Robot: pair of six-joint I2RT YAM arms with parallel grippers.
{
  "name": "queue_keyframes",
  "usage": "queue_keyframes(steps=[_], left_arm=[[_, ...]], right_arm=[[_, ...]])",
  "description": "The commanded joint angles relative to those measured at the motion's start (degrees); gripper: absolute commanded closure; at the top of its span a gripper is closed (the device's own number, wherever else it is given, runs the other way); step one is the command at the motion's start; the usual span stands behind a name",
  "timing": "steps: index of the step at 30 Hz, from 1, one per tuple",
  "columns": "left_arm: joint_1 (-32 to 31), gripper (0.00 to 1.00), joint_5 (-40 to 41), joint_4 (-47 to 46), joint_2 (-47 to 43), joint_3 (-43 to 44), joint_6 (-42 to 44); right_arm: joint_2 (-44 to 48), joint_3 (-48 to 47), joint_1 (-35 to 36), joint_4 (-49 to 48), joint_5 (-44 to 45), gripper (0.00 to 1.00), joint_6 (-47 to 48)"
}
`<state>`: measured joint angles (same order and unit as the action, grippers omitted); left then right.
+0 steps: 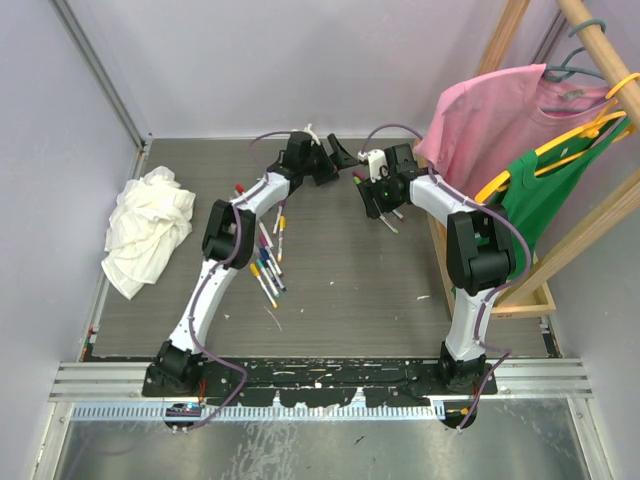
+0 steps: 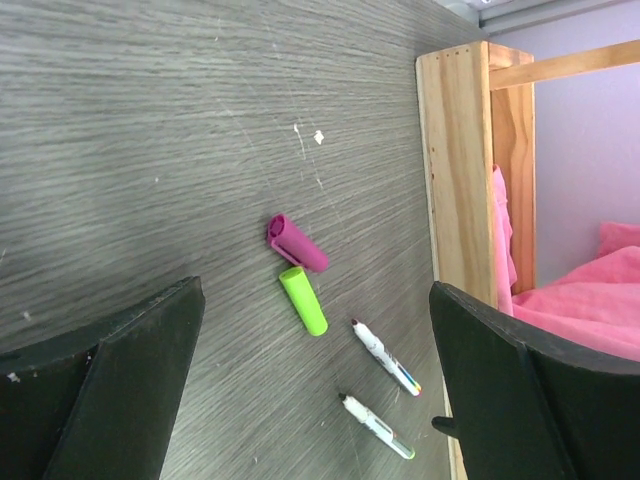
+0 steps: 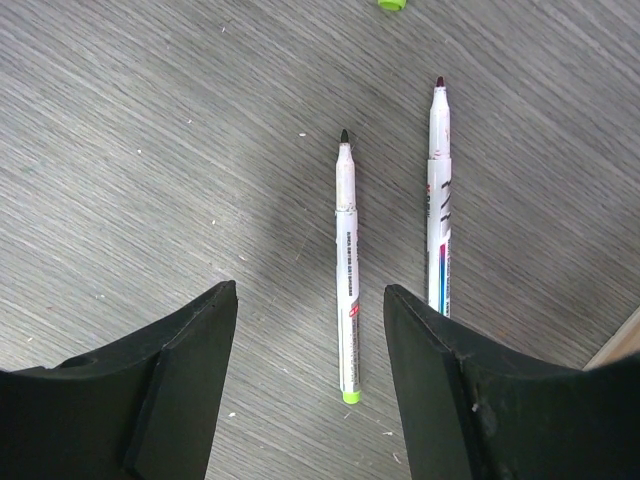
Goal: Open the pen caps
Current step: Place the pen at the center of the board.
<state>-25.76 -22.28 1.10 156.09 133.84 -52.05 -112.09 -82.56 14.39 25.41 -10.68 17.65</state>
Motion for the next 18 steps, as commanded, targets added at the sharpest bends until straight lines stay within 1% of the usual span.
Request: queue_keyframes(steps=[1, 5, 9, 11, 13, 18], left_arm=[[-0.1, 0.02, 2.4, 4.9, 4.5, 3.6, 1.3], [0.5, 0.02, 0.8, -0.8, 2.5, 3.5, -0.6], [1.5, 0.02, 0.0, -3.4, -2.4, -0.6, 1.3], [2.6, 0.02, -1.1, -7.7, -6.1, -6.7, 1.5], [3.6, 0.02, -0.3, -12.2, -11.0, -14.7, 3.0], [5.2, 0.02, 5.7, -18.4, -25.2, -34.5, 11.2]], right_arm=[[4.2, -0.1, -0.2, -0.9, -1.0, 0.34, -0.5], [4.6, -0.1, -0.2, -0.7, -1.2, 0.34, -0.4], [4.8, 0.0, -0.2, -0.7, -1.8, 0.34, -0.4], [5.1, 0.3, -0.2, -0.6, -2.5, 0.34, -0.1], [5.4, 0.6, -0.2, -0.5, -3.3, 0.34, 0.2], [6.5, 1.3, -0.2, -0.6, -5.2, 0.33, 0.6]])
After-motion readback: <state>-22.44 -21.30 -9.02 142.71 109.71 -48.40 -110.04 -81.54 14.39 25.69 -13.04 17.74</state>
